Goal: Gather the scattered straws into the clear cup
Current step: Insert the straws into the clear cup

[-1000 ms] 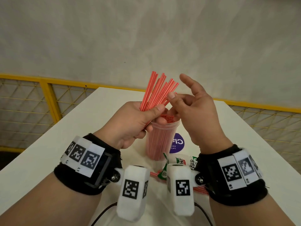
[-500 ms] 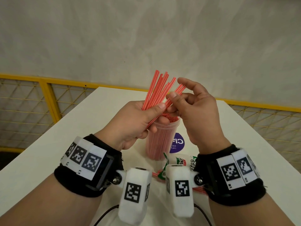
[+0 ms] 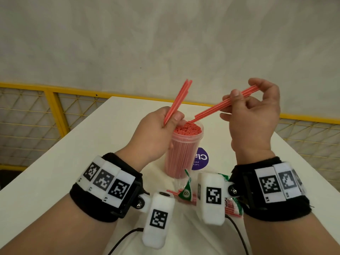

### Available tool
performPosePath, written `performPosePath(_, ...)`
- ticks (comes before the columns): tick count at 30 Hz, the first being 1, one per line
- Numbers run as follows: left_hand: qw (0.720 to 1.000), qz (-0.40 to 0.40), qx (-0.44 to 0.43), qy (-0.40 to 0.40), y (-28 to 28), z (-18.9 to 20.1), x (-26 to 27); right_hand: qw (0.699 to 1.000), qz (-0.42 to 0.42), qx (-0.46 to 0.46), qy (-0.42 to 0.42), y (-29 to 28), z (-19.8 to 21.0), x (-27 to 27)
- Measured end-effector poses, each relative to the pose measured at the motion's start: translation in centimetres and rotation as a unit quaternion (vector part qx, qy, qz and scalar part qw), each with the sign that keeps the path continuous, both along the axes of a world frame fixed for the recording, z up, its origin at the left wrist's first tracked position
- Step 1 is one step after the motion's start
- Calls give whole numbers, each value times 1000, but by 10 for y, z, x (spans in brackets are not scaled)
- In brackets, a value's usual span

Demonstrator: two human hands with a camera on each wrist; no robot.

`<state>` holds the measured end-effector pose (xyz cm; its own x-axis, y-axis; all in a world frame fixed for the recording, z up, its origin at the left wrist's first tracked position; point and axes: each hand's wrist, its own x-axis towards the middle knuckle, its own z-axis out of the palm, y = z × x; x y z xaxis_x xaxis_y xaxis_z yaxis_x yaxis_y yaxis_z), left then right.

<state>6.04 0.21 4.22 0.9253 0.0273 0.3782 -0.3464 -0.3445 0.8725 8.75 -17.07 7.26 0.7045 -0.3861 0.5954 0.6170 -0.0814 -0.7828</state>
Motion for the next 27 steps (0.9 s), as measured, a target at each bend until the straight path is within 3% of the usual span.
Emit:
performPosePath(6,995,-17,94,-31,2,-5,2,1000,-4,-21,-7,5,-8,3)
performPosePath(16,999,31,-13,-13,3,-3,5,989,18,-149,2,12,-19,9)
performPosePath(22,998,42,-55,1,4,0,5,961,57,-265,47,22,-30,10)
performPosePath(25,997,43,-66,3,4,1,4,916,76,-380,102,23,-31,10)
performPosePath(27,996,43,-74,8,4,1,4,909,87,-386,130,21,-29,10)
